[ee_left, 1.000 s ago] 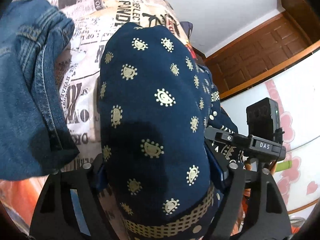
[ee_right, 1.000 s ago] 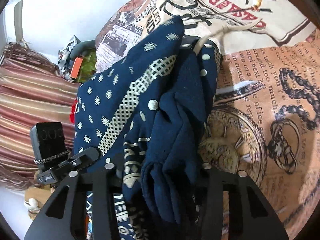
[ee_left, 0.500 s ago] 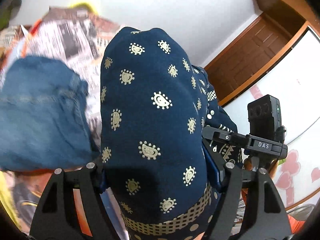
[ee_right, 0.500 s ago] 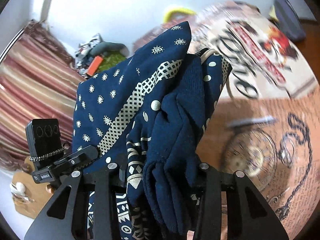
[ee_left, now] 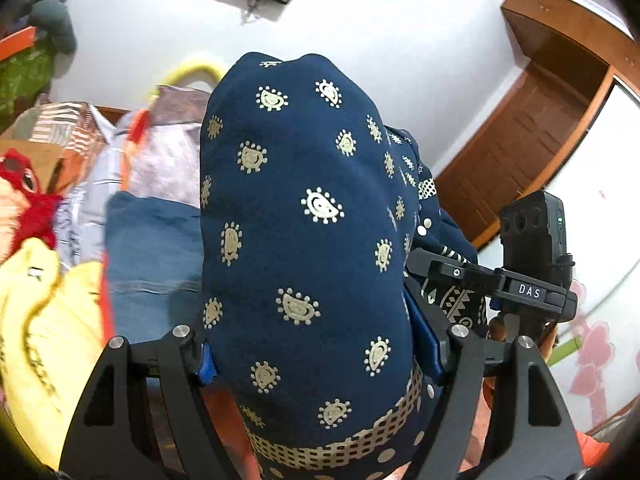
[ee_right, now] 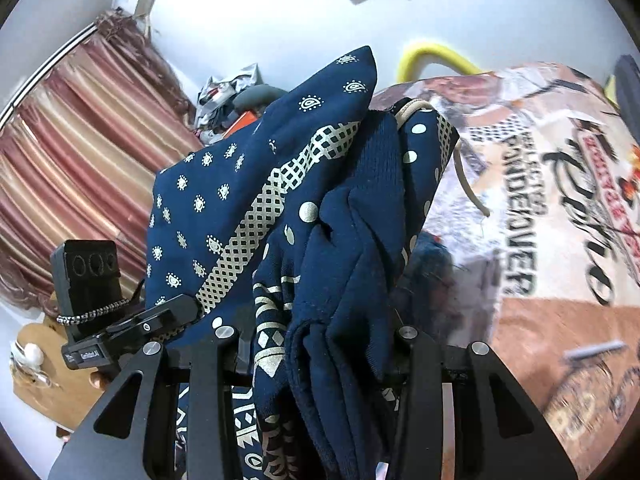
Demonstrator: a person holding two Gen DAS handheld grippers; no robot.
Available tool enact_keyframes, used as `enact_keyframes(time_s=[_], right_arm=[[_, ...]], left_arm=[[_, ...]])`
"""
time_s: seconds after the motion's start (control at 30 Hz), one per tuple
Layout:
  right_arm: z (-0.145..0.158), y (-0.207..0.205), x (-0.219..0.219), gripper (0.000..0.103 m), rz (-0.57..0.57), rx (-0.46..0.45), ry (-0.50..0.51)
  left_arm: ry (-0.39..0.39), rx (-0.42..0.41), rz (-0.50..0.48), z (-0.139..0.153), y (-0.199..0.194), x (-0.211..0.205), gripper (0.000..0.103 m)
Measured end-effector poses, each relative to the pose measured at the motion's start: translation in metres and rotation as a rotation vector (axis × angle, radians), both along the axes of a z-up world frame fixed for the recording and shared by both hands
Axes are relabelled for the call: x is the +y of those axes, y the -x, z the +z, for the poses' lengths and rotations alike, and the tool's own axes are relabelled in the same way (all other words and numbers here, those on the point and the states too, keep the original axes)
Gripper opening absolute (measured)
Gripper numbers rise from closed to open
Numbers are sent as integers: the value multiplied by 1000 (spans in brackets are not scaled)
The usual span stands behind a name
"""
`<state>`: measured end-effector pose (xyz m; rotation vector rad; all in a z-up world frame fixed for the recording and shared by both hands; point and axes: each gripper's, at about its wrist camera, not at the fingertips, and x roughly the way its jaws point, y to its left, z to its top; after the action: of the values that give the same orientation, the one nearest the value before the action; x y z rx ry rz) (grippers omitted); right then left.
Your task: Fold large clothes
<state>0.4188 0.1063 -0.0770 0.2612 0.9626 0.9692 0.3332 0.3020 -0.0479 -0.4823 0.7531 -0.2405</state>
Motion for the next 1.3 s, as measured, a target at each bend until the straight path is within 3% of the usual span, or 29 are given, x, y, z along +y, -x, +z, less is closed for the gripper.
enact_keyframes(time_s=[0.2,0.4,0.47,0.53,0.6,0.8,0.9,1.1,1.17,1.3], right_arm=[[-38,-17,48,36,2,30,21],[-97,-47,89,36,-34,99,164],[-116,-54,90,37,-55,132,194],[-121,-56,82,39,-56,142,168],[-115,-54,73,45,-55,115,174],[-85,-14,53,65,-41,-94,336],[-83,5,39,70,-25,-156,379],[-78,26,17,71,-71,-138,386],[-66,38,9,71,-81,-135,372],[-26,70,-2,71,-90,-236,336]], left_arm=[[0,70,62,-37,-21,49,75],[-74,215,183,-112,-60,81,75],[-91,244,212,-132,-68,87,75],[-57,234,216,-140,-69,91,78],[-42,218,218,-140,-64,89,79],[-165,171,238,-115,-33,64,89],[-244,161,233,-109,-7,45,91],[-328,168,251,-104,36,20,95],[-394,165,245,-97,52,6,95],[-447,108,258,-68,81,-11,95]])
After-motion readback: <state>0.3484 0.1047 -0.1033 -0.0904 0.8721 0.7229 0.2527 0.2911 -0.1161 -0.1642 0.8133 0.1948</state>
